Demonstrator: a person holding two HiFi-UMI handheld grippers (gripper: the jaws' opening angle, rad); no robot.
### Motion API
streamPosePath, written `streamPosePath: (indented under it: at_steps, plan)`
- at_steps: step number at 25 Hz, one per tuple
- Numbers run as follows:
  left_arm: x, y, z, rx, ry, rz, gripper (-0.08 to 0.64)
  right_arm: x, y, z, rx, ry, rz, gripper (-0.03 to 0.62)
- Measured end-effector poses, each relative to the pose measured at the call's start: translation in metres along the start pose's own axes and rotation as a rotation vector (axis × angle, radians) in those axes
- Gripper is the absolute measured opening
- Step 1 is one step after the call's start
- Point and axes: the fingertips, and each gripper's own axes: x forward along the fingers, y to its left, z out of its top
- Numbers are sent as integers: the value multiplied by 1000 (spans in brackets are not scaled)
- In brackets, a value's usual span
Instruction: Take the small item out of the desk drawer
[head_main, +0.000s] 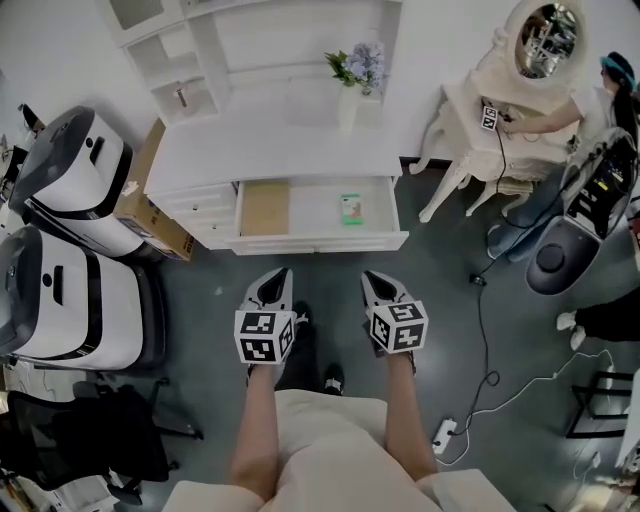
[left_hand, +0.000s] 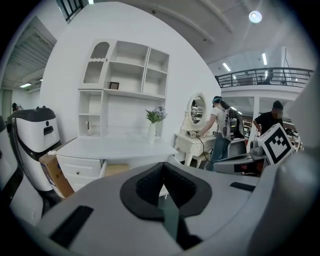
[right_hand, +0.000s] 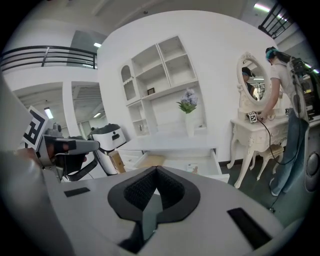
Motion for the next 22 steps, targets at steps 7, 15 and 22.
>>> streamPosePath:
  at_steps: [7,15,22]
  plan:
    - [87,27,40,16,-16,-39,17,65,-42,38,-8,12,-40,25]
    - [207,44,80,78,40,-175,17,151,-108,70,83,80,-171,26]
    - [280,53,79,129,96,-306,17,213,-141,78,126,143,-231,26]
